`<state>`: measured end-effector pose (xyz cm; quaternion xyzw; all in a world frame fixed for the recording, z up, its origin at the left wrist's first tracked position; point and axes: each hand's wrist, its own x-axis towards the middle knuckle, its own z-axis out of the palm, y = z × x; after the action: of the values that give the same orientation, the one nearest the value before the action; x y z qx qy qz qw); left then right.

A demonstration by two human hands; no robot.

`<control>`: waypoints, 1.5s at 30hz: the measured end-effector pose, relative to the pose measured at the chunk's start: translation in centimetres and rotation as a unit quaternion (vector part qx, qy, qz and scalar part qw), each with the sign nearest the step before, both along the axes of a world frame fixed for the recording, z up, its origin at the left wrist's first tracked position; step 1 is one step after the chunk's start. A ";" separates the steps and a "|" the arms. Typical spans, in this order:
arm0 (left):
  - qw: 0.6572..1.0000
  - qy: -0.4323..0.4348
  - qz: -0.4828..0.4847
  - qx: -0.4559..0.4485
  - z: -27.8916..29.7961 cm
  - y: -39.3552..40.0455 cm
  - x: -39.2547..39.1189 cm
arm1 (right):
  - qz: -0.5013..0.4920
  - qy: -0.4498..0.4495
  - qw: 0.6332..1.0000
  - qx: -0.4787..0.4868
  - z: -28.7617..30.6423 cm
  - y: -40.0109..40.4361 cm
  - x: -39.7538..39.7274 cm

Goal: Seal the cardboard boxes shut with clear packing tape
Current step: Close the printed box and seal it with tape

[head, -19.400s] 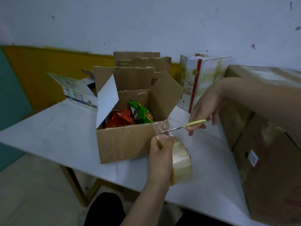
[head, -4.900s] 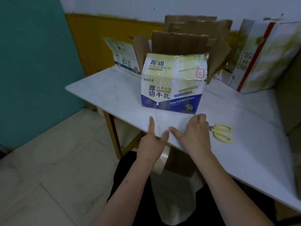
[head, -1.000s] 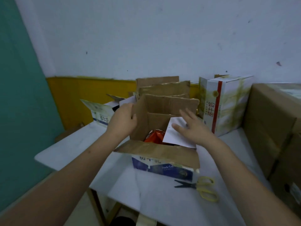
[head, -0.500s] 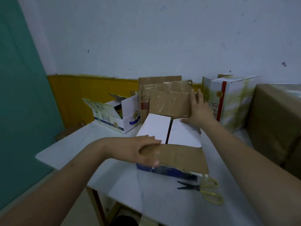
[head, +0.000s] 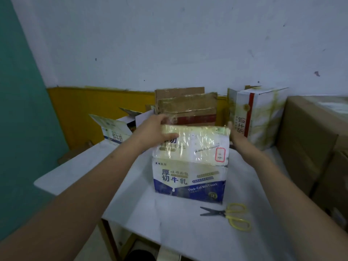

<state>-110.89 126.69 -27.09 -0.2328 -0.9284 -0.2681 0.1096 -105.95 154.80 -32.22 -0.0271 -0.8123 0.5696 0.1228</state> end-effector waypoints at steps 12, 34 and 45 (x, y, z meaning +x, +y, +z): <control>0.982 -0.171 -0.014 0.080 -6.9 2.9 -4.8 | 0.032 0.030 0.999 -0.015 -4.0 -0.8 -0.7; 0.870 -0.244 0.278 0.325 -19.6 -4.0 17.7 | -0.071 0.289 0.936 0.189 -10.5 -12.3 11.6; 0.771 -0.536 0.024 0.343 -23.3 -3.9 18.7 | 0.053 0.114 0.965 0.230 -15.1 -12.6 9.9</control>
<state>-92.19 122.82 -50.36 0.0243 -0.6884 -0.6471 -0.3266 -96.05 142.24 -47.31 0.1106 -0.9021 0.3727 0.1872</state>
